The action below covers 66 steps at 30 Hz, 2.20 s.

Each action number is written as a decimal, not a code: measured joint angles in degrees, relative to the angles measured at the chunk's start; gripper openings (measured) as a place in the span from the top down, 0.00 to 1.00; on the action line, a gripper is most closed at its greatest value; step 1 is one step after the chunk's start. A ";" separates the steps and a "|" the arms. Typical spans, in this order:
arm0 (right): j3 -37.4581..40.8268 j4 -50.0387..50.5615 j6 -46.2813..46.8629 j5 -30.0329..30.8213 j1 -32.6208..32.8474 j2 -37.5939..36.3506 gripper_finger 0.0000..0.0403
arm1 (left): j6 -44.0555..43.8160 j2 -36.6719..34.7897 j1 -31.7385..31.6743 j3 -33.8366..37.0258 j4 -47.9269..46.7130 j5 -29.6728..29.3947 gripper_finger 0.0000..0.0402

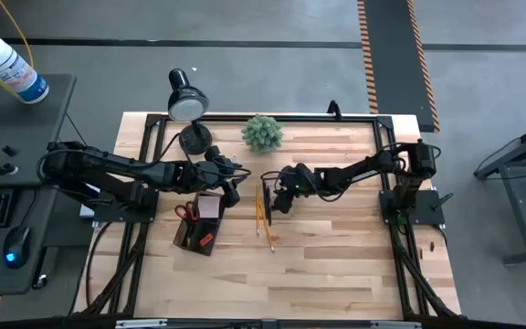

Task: Pick and place office supplies into organizer
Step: Put the bottom black binder clip into the desk organizer

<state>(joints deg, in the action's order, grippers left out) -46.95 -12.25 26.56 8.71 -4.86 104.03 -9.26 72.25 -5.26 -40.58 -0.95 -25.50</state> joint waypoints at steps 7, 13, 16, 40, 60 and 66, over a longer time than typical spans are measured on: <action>-8.40 17.43 1.67 6.90 3.10 0.00 0.67 | 0.04 0.00 0.00 0.00 -0.45 -1.09 0.57; -15.67 31.02 4.02 7.18 3.94 -0.09 0.69 | 0.05 0.00 0.00 0.00 -2.28 -1.10 0.57; -15.88 31.16 5.89 3.99 3.87 -0.09 0.69 | 0.04 0.00 0.00 0.00 -4.03 -1.13 0.57; -16.11 27.36 17.53 2.35 4.52 6.51 0.69 | -2.99 0.00 0.02 0.00 -11.51 -6.74 0.57; -22.80 35.58 15.49 7.65 4.61 6.21 0.69 | -3.02 0.00 0.02 0.00 -11.50 -7.15 0.57; -21.57 35.79 19.20 7.67 4.59 6.97 0.69 | -3.02 0.00 0.00 0.00 -11.50 -7.15 0.57</action>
<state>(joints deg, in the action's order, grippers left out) -68.52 23.55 45.76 16.38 -0.27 111.00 -12.27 72.25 -5.26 -40.58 -12.45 -32.64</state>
